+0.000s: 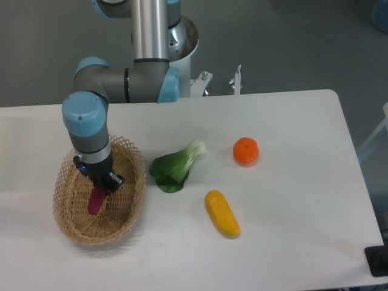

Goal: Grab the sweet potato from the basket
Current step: 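Lower the gripper and close it on the purple sweet potato, then lift the sweet potato out of the basket and carry it away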

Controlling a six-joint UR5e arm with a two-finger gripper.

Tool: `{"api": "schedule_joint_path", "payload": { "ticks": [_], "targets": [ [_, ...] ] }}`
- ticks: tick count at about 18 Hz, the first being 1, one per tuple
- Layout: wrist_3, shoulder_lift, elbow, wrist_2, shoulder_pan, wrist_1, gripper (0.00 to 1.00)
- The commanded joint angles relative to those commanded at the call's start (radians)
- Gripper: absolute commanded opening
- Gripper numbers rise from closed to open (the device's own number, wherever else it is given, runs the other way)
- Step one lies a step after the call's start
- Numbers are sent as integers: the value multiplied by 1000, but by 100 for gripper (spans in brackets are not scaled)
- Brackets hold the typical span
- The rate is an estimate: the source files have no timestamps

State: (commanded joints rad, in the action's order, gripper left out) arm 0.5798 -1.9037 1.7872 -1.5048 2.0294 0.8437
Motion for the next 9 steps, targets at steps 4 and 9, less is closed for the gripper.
{"api": "schedule_joint_path", "payload": {
  "ticks": [4, 9],
  "targets": [
    [5, 8, -46, -2, 55, 2, 28],
    [50, 15, -77, 3, 143, 3, 28]
  ]
}}
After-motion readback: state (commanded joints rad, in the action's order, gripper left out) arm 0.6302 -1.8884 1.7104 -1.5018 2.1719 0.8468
